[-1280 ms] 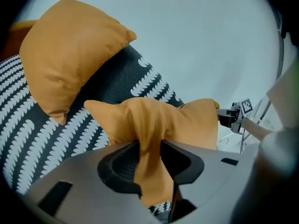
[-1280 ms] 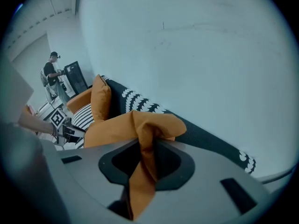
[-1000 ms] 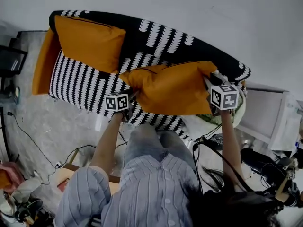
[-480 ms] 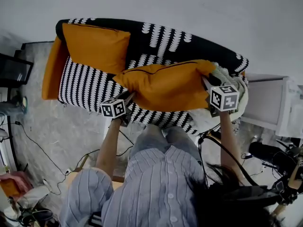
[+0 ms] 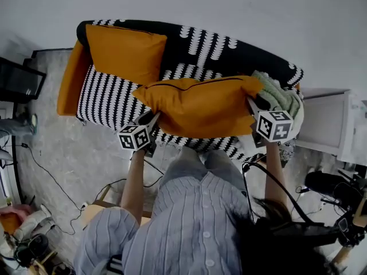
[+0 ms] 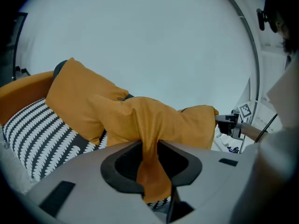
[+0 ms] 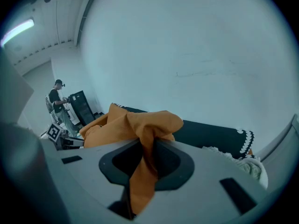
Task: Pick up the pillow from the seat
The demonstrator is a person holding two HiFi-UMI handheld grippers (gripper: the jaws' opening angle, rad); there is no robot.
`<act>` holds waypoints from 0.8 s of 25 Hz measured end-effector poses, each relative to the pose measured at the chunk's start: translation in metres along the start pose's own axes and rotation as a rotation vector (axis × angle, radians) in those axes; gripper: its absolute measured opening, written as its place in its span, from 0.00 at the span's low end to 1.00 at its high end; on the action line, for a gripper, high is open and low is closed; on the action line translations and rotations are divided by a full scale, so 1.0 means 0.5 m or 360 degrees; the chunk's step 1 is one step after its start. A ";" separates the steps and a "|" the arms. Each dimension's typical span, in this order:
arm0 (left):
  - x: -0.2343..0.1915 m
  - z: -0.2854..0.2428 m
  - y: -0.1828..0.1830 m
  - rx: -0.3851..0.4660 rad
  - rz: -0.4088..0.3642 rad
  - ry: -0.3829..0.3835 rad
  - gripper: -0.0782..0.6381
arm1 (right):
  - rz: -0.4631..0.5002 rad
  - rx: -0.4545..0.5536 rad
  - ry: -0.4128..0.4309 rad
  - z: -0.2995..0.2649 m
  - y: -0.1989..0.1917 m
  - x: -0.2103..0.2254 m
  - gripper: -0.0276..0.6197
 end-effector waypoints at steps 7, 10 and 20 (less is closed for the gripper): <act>0.019 0.070 -0.032 0.0122 0.0077 0.0054 0.27 | 0.0035 0.0028 0.0084 0.028 -0.008 -0.023 0.16; 0.040 0.098 -0.047 0.0201 0.0103 0.0092 0.26 | 0.0060 0.0040 0.0143 0.041 -0.009 -0.021 0.16; 0.142 0.114 -0.141 0.0373 0.0184 0.0232 0.21 | 0.0097 0.0112 0.0333 0.114 -0.033 0.031 0.15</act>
Point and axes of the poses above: the fingertips, and each gripper's own axes: z backward along the fingers, x to its right, y out of its top, the point moved 6 cm from there along z, backward along the fingers, and after that the axes turned 12 degrees about z, right-handed, at the moved point
